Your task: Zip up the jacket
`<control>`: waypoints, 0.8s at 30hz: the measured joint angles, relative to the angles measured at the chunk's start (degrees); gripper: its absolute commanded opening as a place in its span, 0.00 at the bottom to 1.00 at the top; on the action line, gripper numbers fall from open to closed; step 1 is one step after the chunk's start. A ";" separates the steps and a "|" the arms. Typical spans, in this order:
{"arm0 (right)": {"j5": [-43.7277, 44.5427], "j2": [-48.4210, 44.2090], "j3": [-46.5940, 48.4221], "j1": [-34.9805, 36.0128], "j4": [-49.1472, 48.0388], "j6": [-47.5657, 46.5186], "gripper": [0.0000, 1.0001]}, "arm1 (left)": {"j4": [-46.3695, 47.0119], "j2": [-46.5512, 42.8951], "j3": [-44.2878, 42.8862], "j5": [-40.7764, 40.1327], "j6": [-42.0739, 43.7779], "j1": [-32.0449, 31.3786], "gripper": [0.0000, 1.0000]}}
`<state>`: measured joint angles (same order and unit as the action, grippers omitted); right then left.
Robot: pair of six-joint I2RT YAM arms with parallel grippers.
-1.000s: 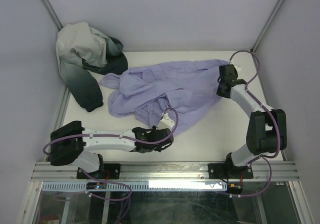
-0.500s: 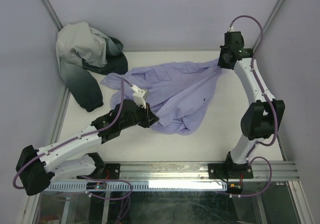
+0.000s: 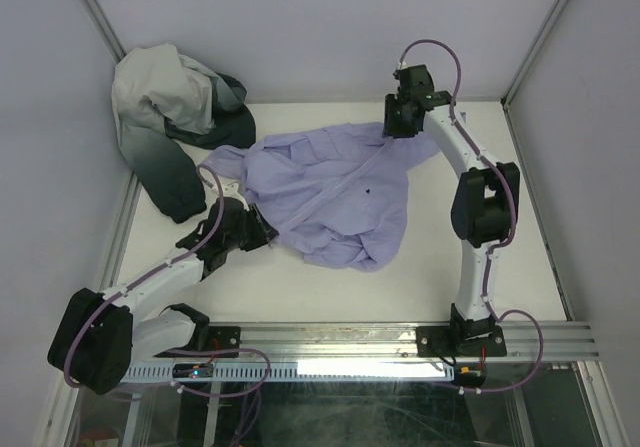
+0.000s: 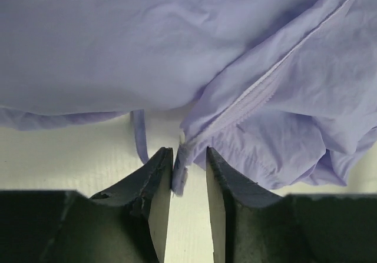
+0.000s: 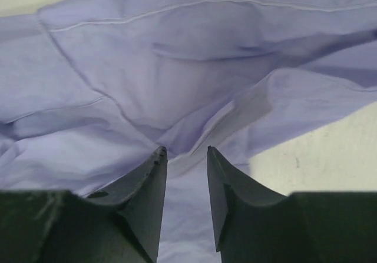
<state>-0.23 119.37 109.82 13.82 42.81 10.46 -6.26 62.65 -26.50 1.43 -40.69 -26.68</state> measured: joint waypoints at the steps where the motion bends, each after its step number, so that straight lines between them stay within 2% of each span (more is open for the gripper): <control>1: -0.94 -0.44 -0.35 0.59 -0.76 0.00 0.45 | -0.11 0.02 0.44 -0.04 -0.63 0.15 0.42; 4: -3.21 -4.42 -6.14 2.03 -4.17 0.15 0.55 | 0.15 -0.44 0.55 -0.07 -1.38 0.13 0.57; 8: -5.05 -13.29 -18.62 3.72 -7.52 0.66 0.62 | -0.28 -2.97 0.39 -0.42 -1.68 0.13 0.66; 15: -10.71 -27.89 -39.45 9.53 -15.08 4.00 0.64 | -1.99 -3.34 -4.15 -0.46 -0.35 0.13 0.69; 21: -16.28 -28.55 -50.99 17.33 -21.53 7.61 0.65 | -1.92 3.15 -10.82 -0.83 1.33 0.13 0.69; 24: -16.06 -28.04 -54.64 17.25 -22.29 8.61 0.66 | -1.79 5.70 -12.31 -0.92 1.77 0.13 0.70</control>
<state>-16.29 91.33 55.18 31.07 20.51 19.07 -8.05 68.36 -38.81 0.51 -38.92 -26.55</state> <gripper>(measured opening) 0.649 0.693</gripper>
